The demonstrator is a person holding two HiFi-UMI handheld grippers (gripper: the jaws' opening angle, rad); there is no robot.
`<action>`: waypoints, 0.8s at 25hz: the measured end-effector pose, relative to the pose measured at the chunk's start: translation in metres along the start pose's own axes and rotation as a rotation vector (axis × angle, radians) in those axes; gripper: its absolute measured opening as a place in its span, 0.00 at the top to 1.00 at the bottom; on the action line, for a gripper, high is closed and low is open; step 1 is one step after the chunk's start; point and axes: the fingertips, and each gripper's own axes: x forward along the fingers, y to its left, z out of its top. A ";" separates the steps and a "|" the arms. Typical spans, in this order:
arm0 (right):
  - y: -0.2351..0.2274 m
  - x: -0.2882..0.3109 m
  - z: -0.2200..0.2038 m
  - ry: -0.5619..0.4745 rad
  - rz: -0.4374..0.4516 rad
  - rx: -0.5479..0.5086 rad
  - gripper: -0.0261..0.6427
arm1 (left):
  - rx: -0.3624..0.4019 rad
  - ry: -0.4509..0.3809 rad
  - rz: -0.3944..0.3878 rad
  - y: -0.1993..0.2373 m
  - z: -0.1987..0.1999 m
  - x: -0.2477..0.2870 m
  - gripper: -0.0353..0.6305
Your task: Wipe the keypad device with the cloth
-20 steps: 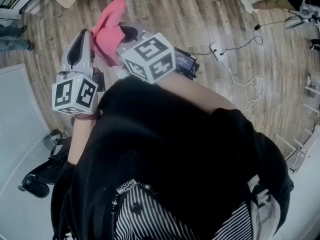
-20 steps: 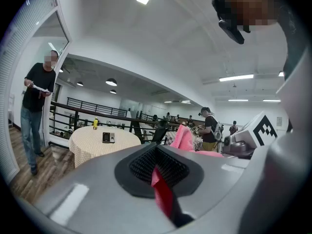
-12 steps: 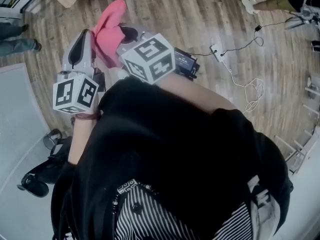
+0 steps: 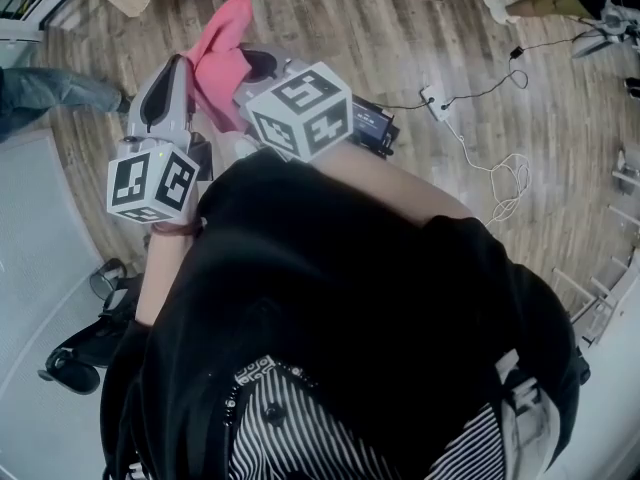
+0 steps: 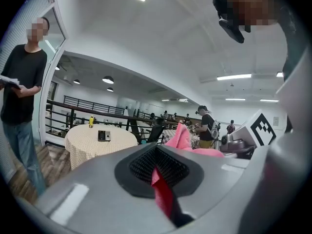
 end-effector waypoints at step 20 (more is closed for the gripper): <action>-0.066 -0.001 0.013 0.009 0.010 0.037 0.86 | 0.018 0.026 -0.066 -0.027 0.002 0.084 0.95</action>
